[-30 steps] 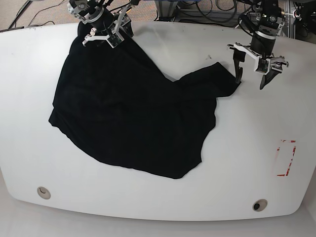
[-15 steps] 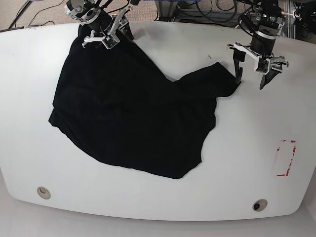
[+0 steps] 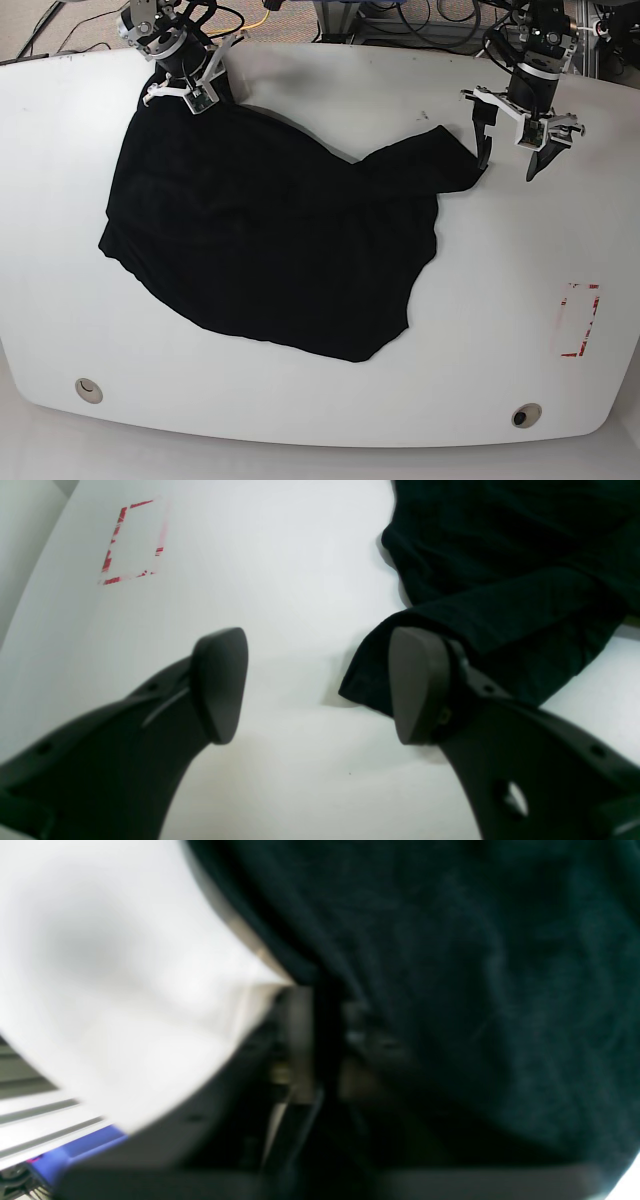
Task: Layout the t-shirt on the table in an organized manner, then fold the t-shirt properly
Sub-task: 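Grasp the shirt edge with the left gripper and pull it outward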
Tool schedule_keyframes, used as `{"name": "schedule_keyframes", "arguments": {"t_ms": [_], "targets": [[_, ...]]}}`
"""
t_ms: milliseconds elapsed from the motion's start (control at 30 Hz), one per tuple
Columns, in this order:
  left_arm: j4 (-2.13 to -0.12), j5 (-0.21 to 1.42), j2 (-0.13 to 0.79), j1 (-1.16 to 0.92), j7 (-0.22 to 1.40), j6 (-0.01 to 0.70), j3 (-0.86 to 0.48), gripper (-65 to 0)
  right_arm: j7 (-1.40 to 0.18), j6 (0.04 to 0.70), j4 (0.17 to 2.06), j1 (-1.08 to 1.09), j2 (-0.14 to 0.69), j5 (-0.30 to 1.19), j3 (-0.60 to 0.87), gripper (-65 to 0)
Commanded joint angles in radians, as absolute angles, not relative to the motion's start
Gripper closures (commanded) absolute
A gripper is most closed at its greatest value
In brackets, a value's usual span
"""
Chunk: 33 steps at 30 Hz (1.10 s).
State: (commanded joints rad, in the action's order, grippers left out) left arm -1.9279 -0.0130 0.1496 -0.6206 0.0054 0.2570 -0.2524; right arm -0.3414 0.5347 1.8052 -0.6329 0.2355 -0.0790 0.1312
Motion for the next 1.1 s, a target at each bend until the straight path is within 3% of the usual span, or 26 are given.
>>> {"name": "schedule_keyframes", "arguments": {"t_ms": [400, 700, 867, 933, 1100], "targets": [[-1.929, -0.004, 0.151, -0.588, 0.041, 0.259, -0.206, -42.8, -0.338, 0.535, 1.837, -0.631, 0.226, -0.077, 0.125, 0.0], [-1.929, 0.101, 0.148, -0.397, 0.354, 0.263, -0.199, -42.9, -0.343, 0.535, 1.868, -0.631, 0.206, -0.079, 0.125, 0.0], [-1.929, 0.157, 0.148, -0.269, 0.484, 0.343, -0.199, -43.1, -0.343, 0.535, 1.868, -0.630, 0.205, -0.079, 0.124, 0.0], [-1.928, 0.154, 0.143, -0.232, 0.533, 0.378, -0.199, -45.4, -0.343, 0.535, 1.868, -0.630, 0.205, -0.079, 0.124, 0.0], [-1.886, 0.151, 0.102, -0.120, 0.611, 0.386, -0.199, -51.9, -0.341, 0.535, 1.868, -0.630, 0.205, -0.079, 0.124, 0.0]]}}
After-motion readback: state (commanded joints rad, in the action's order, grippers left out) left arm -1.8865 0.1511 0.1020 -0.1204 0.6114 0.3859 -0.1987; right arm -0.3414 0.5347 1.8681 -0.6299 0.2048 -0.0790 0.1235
